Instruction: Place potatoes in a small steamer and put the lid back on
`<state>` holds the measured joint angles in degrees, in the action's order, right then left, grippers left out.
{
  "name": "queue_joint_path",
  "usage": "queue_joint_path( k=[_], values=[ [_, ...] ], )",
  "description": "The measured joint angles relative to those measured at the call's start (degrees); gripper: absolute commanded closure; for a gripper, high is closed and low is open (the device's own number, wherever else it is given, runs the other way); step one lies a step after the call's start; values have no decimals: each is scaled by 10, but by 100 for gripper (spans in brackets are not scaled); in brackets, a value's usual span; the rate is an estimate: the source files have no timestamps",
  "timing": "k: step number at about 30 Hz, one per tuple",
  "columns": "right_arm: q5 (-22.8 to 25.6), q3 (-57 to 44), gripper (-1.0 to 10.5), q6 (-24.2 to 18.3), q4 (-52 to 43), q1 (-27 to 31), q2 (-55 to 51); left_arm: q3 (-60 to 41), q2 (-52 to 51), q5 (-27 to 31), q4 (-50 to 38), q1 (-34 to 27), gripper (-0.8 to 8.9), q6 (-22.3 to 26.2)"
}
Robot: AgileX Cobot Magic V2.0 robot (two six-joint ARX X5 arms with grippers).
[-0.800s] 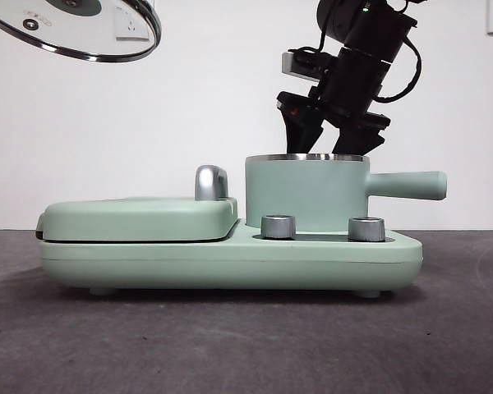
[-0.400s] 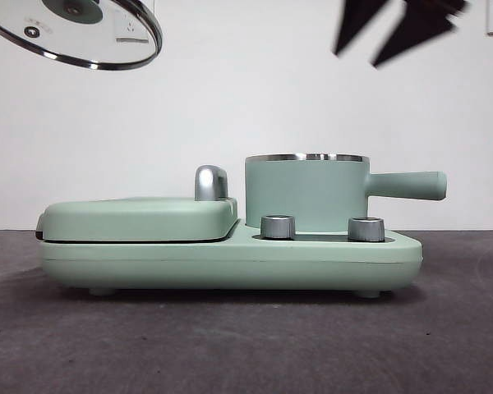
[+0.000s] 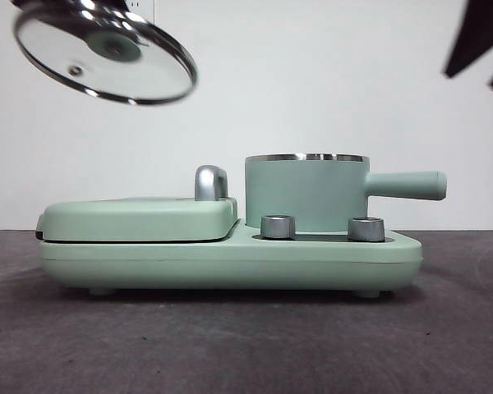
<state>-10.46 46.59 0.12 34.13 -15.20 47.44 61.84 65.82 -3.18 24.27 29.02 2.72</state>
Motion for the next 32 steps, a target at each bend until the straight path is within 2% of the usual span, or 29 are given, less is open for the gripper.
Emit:
queue_joint_path(
  k=[4, 13, 21, 27, 32],
  values=[
    [0, 0, 631, 2, 29, 4, -37, 0, 47, 0, -72, 24, 804, 0],
    [0, 0, 630, 2, 35, 4, -52, 5, 174, -2, -299, 75, 804, 3],
    [0, 0, 630, 2, 42, 4, -52, 107, 290, -2, -338, 80, 804, 29],
    [0, 0, 630, 3, 42, 4, -52, 182, 354, -43, -353, 81, 804, 39],
    [0, 0, 630, 3, 42, 4, -52, 200, 395, -57, -367, 82, 804, 39]
  ],
)
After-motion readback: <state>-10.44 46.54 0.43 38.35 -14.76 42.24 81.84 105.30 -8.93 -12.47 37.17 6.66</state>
